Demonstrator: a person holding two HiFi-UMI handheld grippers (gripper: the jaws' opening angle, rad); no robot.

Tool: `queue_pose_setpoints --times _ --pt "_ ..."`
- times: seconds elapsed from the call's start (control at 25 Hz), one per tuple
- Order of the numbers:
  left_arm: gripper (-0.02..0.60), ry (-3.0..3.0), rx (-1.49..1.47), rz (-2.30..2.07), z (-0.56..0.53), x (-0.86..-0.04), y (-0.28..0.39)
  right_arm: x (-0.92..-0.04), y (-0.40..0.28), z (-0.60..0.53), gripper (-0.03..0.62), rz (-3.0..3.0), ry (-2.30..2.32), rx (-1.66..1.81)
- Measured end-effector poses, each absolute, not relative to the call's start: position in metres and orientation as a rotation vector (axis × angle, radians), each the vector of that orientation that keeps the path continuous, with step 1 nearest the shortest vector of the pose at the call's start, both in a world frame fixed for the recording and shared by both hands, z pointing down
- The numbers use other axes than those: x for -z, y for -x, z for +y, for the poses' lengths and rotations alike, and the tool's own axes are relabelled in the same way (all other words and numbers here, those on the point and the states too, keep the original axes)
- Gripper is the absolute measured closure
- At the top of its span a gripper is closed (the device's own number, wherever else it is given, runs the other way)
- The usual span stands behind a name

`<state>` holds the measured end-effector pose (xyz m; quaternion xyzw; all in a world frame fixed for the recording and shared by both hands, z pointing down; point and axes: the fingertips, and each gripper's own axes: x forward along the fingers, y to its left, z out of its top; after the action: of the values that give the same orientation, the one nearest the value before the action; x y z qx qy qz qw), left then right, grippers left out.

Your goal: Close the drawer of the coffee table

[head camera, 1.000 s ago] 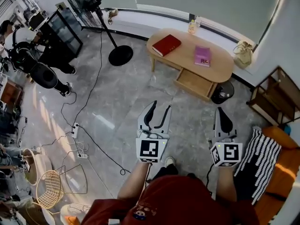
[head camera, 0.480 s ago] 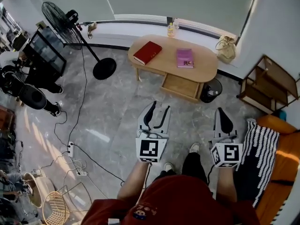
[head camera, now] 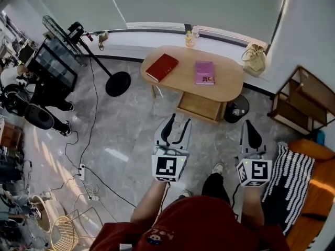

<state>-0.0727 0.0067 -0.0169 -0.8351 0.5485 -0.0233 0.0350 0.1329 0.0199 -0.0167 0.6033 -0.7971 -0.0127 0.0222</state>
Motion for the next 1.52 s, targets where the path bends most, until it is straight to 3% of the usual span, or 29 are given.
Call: queue_pose_setpoints --times 0.88,1.52 --pt "0.390 2.559 0.072 1.633 -0.144 0.045 -0.114 0.025 -0.322 -0.128 0.597 -2.489 -1.959 -0.011" --pt "0.391 2.579 0.037 1.602 -0.163 0.036 -0.079 0.025 -0.281 -0.146 0.597 -2.472 -1.951 0.045"
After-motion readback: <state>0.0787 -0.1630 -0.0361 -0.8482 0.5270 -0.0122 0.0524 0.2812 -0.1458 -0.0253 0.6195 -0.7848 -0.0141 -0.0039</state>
